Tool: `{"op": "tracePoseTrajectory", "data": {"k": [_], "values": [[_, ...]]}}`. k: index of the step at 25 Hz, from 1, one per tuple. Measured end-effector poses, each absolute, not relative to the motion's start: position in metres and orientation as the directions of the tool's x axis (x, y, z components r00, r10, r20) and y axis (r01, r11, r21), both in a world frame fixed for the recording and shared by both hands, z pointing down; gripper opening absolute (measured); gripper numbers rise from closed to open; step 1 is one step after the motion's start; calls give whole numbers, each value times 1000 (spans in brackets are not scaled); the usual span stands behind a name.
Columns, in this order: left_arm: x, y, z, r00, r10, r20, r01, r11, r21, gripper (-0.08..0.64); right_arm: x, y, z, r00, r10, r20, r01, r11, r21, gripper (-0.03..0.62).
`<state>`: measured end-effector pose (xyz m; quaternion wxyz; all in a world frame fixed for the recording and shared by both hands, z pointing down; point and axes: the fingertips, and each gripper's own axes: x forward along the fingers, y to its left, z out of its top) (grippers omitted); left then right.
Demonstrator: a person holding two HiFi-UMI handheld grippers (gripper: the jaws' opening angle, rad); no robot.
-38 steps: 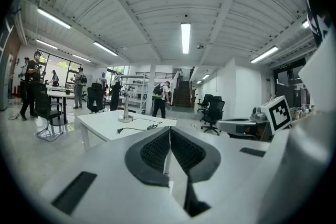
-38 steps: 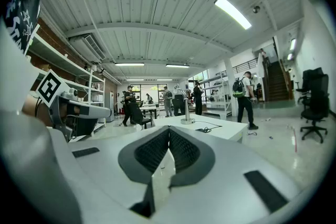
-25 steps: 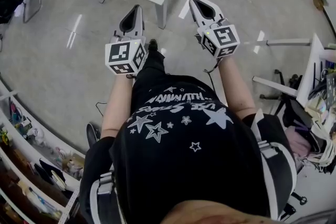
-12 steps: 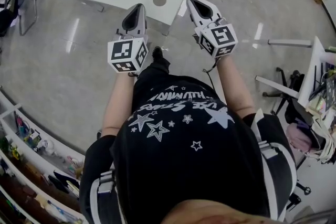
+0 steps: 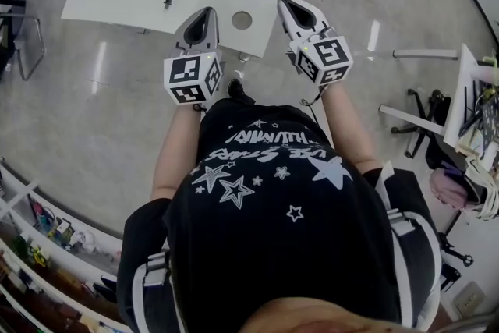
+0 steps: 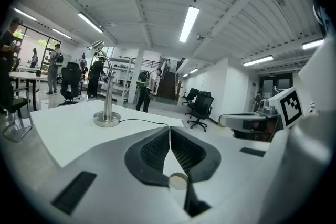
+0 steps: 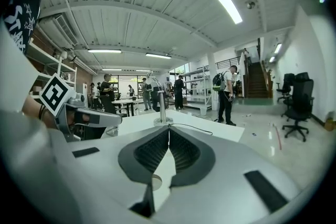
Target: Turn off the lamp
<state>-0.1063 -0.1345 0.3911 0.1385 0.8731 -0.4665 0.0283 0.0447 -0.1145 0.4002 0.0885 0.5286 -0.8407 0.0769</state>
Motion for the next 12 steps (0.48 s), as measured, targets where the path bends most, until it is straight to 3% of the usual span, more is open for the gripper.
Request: {"op": "tracePoseTrajectory", "data": {"k": [12], "values": [[-79,-168,418,629,-739,242,-777,-592,213,14,58,-144,419,-391,-881,268,-920,386,-74,7]]}}
